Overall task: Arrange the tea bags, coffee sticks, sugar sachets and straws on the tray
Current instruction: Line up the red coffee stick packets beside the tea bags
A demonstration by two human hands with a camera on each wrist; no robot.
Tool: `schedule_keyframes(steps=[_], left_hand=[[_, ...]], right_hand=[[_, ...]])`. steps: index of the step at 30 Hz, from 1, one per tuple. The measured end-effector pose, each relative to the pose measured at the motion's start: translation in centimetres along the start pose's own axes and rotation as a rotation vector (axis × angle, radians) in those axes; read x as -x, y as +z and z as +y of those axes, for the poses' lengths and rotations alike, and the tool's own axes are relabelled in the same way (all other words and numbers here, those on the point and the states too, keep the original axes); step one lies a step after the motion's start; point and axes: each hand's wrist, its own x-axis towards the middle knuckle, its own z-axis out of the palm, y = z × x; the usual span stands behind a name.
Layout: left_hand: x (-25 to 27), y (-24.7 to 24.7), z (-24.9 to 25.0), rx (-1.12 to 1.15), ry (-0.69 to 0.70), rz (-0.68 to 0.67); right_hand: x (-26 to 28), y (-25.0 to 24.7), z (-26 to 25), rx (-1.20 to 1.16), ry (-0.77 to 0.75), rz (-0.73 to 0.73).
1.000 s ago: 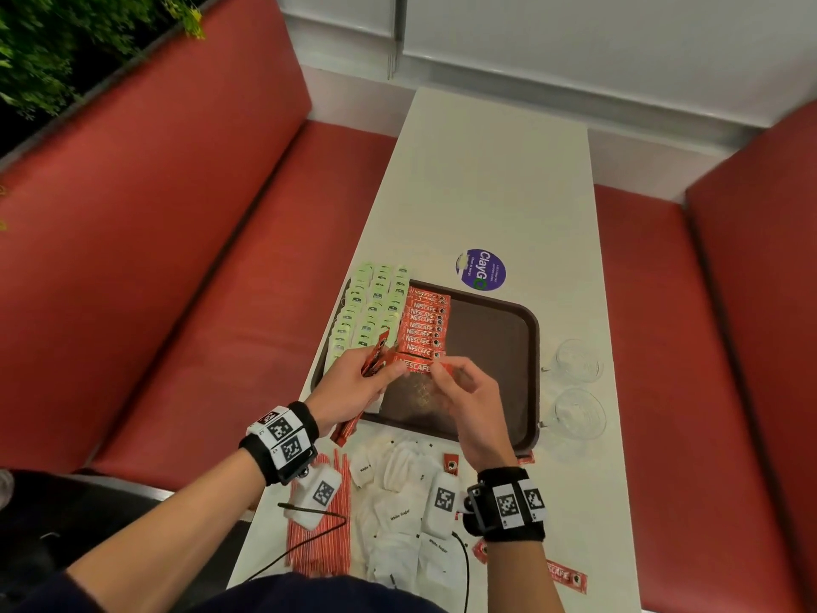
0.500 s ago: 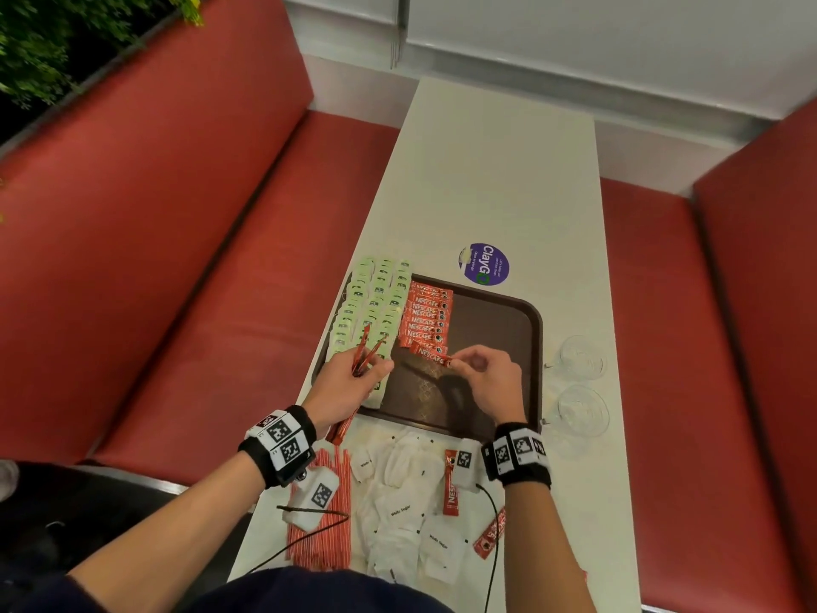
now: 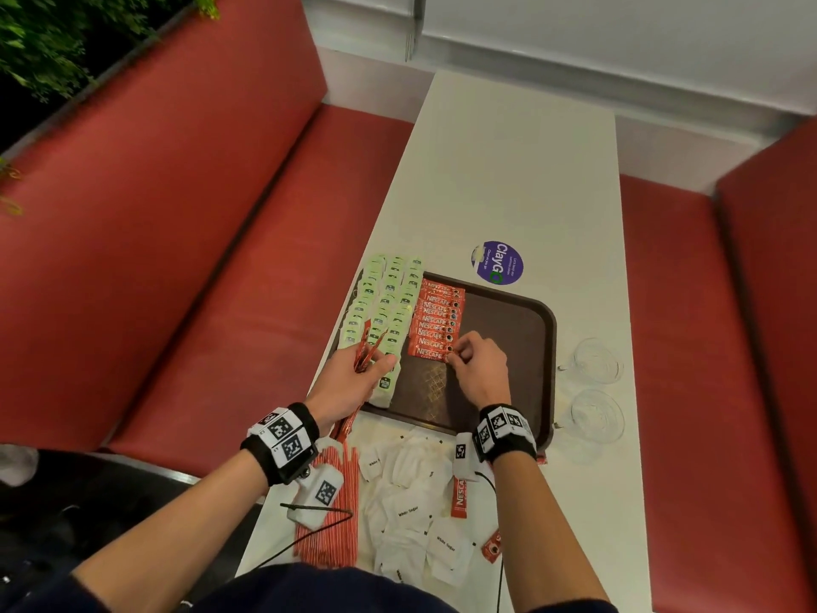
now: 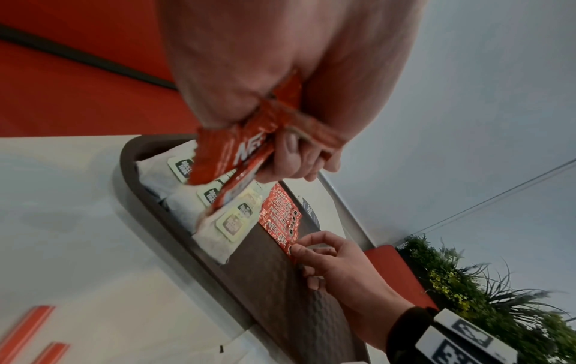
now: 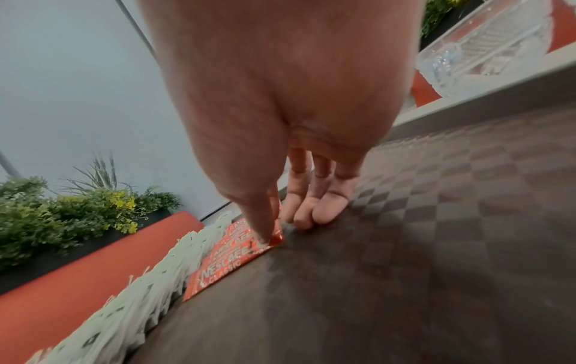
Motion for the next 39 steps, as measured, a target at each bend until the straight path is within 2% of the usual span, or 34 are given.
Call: schedule_keyframes(steps=[9,18,39], left_hand=[[0.0,0.1,-0.2,-0.019,-0.001,-0.002],[0.1,0.1,-0.1,0.021,-0.018,0.000],[0.0,0.0,0.6,0.073,-0.021,-0.016]], right_hand=[[0.3,1.1,-0.2,-0.007,-0.001,0.005],[0.0,2.6,-1.2,0.039,-0.019,0.074],[0.9,3.2,-2.5,-0.037,0.074,0.175]])
